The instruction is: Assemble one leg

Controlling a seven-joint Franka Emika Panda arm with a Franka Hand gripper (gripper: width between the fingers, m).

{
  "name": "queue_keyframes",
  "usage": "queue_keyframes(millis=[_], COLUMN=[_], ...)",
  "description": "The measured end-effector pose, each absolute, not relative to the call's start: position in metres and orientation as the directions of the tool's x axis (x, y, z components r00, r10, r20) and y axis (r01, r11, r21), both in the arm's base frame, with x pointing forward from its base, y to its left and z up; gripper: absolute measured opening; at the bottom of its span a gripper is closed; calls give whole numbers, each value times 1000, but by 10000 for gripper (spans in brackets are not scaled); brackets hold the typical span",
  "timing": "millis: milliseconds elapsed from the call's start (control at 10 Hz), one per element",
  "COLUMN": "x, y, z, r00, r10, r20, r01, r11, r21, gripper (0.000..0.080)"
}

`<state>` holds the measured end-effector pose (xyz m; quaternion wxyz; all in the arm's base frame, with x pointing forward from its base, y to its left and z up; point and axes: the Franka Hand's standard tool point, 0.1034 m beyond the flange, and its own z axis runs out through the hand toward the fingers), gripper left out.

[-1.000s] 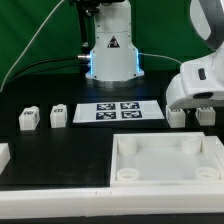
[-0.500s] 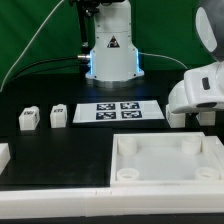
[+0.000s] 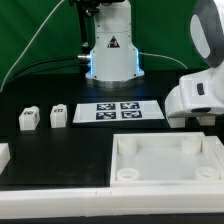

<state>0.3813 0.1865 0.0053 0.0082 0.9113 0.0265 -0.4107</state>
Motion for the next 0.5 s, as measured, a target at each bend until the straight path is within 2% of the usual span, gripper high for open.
queue_keyframes(millis=[200,300,400,500], x=[377,377,378,378], y=[185,184,183,183], z=[4,4,3,4], r00=[656,656,656,656], r10=[39,37,36,36], r20=[-754,-754,-754,-754], r01=[54,52,51,51], r11=[-999,-999,-999,-999], r21=[-4,-3,-3,-3], gripper=[648,533,533,396])
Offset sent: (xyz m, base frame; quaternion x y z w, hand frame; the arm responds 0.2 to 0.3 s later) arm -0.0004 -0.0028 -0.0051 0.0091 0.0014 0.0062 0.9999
